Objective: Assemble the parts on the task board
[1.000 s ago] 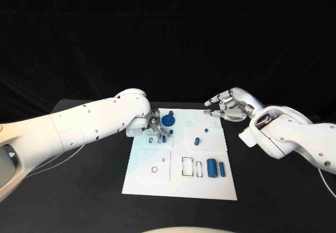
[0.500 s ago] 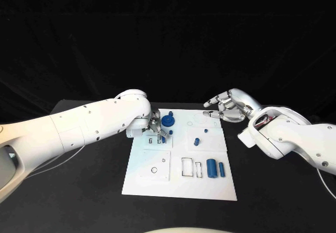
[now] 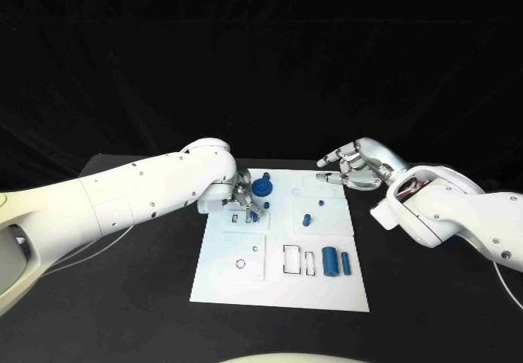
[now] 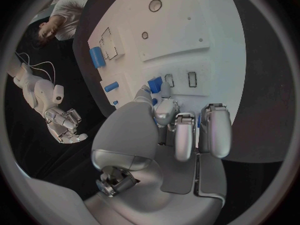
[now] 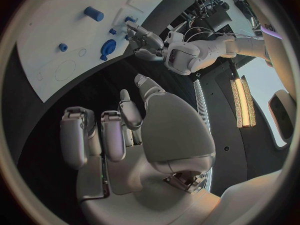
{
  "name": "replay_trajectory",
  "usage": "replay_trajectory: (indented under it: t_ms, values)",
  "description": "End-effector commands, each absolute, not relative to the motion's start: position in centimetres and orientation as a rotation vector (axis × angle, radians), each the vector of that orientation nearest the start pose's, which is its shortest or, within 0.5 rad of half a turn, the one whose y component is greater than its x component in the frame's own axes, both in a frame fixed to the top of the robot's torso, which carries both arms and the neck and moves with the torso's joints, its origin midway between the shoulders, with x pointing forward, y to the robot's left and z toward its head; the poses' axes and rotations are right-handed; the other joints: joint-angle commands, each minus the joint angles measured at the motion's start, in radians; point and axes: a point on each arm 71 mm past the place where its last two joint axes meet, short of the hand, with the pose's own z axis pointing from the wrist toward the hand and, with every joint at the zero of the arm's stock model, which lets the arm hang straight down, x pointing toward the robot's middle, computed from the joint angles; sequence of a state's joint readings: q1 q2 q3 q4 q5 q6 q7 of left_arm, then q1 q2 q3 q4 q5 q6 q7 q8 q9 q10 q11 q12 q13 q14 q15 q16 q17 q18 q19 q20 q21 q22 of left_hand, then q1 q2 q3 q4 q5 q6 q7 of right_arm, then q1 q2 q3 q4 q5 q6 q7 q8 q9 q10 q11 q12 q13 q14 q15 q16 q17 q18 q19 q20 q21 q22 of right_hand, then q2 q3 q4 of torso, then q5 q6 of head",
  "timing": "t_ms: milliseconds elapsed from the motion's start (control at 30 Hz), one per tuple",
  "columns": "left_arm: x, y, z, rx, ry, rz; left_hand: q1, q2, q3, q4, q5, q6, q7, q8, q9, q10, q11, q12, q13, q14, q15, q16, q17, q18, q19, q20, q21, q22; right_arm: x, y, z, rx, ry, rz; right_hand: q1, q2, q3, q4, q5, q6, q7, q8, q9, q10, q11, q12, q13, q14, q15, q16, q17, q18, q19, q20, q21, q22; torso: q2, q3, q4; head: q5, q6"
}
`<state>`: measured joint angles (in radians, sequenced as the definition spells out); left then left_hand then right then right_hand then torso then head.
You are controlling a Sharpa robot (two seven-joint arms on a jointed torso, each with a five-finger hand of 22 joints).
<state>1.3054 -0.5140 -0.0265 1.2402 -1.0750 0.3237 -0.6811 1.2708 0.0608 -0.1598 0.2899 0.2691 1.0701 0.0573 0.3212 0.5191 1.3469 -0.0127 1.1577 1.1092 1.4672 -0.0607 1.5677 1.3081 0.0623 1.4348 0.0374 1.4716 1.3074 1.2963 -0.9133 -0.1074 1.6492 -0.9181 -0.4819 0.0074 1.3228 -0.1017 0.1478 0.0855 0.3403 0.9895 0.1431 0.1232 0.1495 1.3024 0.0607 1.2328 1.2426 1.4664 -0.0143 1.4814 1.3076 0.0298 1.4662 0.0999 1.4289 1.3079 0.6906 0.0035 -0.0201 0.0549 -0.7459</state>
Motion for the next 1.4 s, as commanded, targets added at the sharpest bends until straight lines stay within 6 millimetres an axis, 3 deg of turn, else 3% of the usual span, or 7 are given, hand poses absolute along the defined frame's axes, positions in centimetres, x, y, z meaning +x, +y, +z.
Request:
replay_trajectory:
  t_ms: [33, 367, 433, 500, 567, 733, 1400]
  values:
    - [53.1, 13.2, -19.3, -0.044, 2.420, -0.247, 0.020, 0.002, 0.014, 0.001, 0.000, -0.012, 0.000, 0.004, 0.006, -0.006, -0.001, -0.006, 0.000, 0.104, -0.008, 0.003, 0.263, -0.014, -0.001, 0.002, 0.005, 0.039, 47.1, -20.4, -15.1, 0.286, 1.612, 0.961, 0.008, -0.002, -0.001, -0.006, 0.004, 0.006, 0.001, 0.007, 0.001, 0.002, -0.002, 0.004, 0.001, 0.064, 0.001, -0.005, 0.102, 0.011, 0.002, -0.003, 0.000, 0.158, 0.000, 0.0002, -0.0003, 0.000, 0.000]
    - [53.0, 13.1, -19.4, -0.076, 2.440, -0.292, 0.206, 0.009, 0.213, -0.025, 0.012, -0.040, -0.007, -0.002, 0.038, -0.019, -0.010, -0.026, -0.008, 0.104, -0.019, 0.003, 0.263, -0.014, -0.003, -0.004, 0.006, 0.041, 47.1, -20.4, -15.2, 0.286, 1.617, 0.960, 0.010, 0.000, 0.000, -0.006, 0.006, 0.006, 0.001, 0.007, 0.002, 0.002, -0.002, 0.005, 0.001, 0.064, 0.001, -0.005, 0.102, 0.011, 0.002, -0.003, -0.001, 0.158, 0.000, 0.0002, 0.0002, 0.001, -0.001]
    - [53.0, 13.2, -19.3, -0.085, 2.437, -0.298, 0.239, -0.025, 0.307, -0.019, 0.014, -0.045, -0.001, -0.001, 0.050, -0.021, -0.007, -0.035, -0.013, 0.104, -0.018, 0.003, 0.263, -0.014, -0.003, -0.005, 0.006, 0.042, 47.2, -20.5, -15.3, 0.283, 1.618, 0.957, 0.010, 0.001, 0.001, -0.006, 0.007, 0.006, 0.001, 0.007, 0.002, 0.002, -0.002, 0.004, 0.000, 0.064, 0.001, -0.006, 0.101, 0.011, 0.001, -0.003, -0.002, 0.157, 0.000, 0.0005, -0.0002, 0.002, -0.002]
    - [53.0, 13.3, -19.3, -0.094, 2.433, -0.303, 0.232, -0.102, 0.457, 0.008, 0.009, -0.048, -0.001, 0.005, 0.073, -0.015, -0.008, -0.041, -0.016, 0.104, -0.001, 0.003, 0.263, -0.012, -0.005, -0.006, 0.006, 0.043, 47.2, -20.5, -15.3, 0.281, 1.618, 0.953, 0.010, 0.001, 0.001, -0.006, 0.007, 0.006, 0.001, 0.007, 0.002, 0.002, -0.002, 0.004, 0.000, 0.064, 0.001, -0.006, 0.101, 0.011, 0.001, -0.003, -0.002, 0.157, 0.001, 0.0001, -0.0003, 0.002, -0.001]
    - [53.0, 13.3, -19.3, -0.103, 2.429, -0.307, 0.208, -0.146, 0.573, -0.002, 0.008, -0.051, 0.007, 0.011, 0.093, -0.013, -0.005, -0.044, -0.017, 0.104, -0.007, 0.003, 0.263, -0.012, -0.005, -0.002, 0.006, 0.044, 47.3, -20.6, -15.3, 0.280, 1.617, 0.950, 0.010, 0.001, 0.001, -0.006, 0.007, 0.006, 0.001, 0.007, 0.002, 0.002, -0.002, 0.004, 0.000, 0.064, 0.001, -0.006, 0.101, 0.011, 0.001, -0.003, -0.002, 0.157, 0.001, 0.0003, -0.0002, 0.002, -0.001]
    - [53.0, 13.6, -19.2, -0.141, 2.422, -0.331, 0.132, -0.220, 0.812, -0.050, 0.001, -0.054, 0.009, 0.034, 0.150, -0.004, 0.000, -0.045, -0.016, 0.104, -0.005, 0.003, 0.263, -0.014, -0.005, 0.002, 0.008, 0.047, 47.4, -20.7, -15.3, 0.279, 1.615, 0.945, 0.010, 0.000, 0.000, -0.006, 0.007, 0.006, 0.001, 0.007, 0.002, 0.002, -0.002, 0.004, 0.000, 0.064, 0.001, -0.006, 0.101, 0.011, 0.002, -0.003, -0.001, 0.158, 0.001, 0.0006, -0.0003, 0.004, -0.002]
    - [51.9, 16.1, -18.2, -0.355, 2.261, -0.380, 0.048, -0.253, 0.935, -0.163, -0.004, -0.051, 0.003, 0.060, 0.219, 0.009, -0.004, -0.045, -0.017, 0.104, -0.012, 0.003, 0.263, -0.015, 0.000, -0.001, 0.012, 0.057, 47.5, -21.3, -15.4, 0.287, 1.611, 0.933, 0.007, 0.000, -0.001, -0.005, 0.009, 0.006, 0.001, 0.008, 0.002, 0.002, -0.002, 0.004, 0.000, 0.064, 0.001, -0.006, 0.100, 0.011, 0.002, -0.003, -0.002, 0.157, 0.001, 0.0003, 0.0019, 0.008, -0.004]
